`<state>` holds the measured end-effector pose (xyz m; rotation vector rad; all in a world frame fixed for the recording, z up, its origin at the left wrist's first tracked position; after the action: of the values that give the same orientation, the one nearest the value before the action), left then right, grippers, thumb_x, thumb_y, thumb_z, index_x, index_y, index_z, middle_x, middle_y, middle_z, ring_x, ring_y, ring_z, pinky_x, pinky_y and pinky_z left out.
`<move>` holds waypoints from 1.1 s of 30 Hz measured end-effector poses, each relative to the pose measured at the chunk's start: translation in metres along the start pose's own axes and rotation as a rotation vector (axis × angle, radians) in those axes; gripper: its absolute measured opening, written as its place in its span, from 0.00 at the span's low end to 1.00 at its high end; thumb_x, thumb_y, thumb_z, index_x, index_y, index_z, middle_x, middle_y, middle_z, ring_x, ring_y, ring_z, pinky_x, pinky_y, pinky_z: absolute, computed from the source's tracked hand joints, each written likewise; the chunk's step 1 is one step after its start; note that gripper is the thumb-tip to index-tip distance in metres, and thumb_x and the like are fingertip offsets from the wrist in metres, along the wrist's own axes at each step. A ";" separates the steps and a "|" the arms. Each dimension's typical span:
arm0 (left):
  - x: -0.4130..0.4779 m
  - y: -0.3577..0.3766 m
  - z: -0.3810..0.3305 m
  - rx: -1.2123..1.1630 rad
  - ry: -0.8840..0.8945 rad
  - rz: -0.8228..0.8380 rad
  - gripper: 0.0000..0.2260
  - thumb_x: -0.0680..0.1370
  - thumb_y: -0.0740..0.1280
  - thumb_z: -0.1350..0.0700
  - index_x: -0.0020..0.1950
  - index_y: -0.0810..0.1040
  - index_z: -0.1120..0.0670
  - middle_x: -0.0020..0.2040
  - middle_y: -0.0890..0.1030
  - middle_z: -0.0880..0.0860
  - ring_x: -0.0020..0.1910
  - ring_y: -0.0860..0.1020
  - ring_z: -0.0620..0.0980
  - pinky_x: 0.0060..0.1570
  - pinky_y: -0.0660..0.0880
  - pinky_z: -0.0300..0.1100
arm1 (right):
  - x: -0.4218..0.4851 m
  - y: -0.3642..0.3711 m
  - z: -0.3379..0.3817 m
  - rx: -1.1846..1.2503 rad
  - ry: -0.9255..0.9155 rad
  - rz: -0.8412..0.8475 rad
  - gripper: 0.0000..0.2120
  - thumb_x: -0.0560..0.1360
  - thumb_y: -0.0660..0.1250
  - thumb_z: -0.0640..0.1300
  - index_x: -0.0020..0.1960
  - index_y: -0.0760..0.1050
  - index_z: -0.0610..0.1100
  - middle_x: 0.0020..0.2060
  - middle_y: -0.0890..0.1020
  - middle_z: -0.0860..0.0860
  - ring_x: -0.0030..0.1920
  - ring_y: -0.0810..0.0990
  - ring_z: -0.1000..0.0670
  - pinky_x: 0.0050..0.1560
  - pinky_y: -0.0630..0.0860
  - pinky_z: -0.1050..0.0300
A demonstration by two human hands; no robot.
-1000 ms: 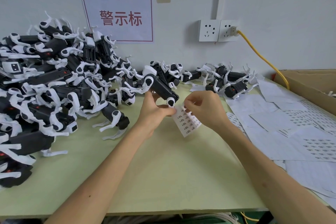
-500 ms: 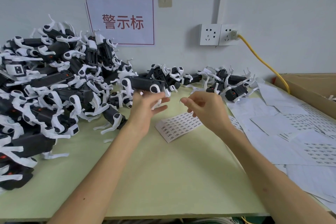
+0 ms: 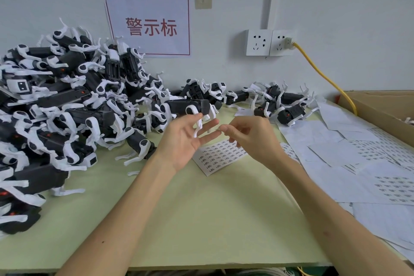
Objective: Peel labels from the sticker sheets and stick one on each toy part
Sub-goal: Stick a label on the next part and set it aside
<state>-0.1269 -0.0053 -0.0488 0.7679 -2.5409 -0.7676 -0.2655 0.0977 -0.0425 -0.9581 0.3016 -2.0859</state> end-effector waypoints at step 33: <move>0.000 0.003 -0.005 0.327 0.283 -0.029 0.10 0.72 0.68 0.67 0.50 0.71 0.59 0.37 0.80 0.48 0.50 0.85 0.63 0.50 0.82 0.53 | -0.008 0.023 -0.011 0.576 0.493 0.200 0.05 0.77 0.72 0.44 0.47 0.84 0.43 0.40 0.86 0.49 0.37 0.84 0.51 0.40 0.79 0.62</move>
<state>-0.1256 -0.0054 -0.0427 0.9425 -2.4241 -0.2287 -0.2566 0.0875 -0.0661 -0.0665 0.0287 -2.0249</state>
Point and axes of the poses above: each hand's wrist, its own x-axis towards the middle knuckle, its own y-axis out of the palm, z = x × y, the point moved 5 cm from there along x, towards the middle knuckle
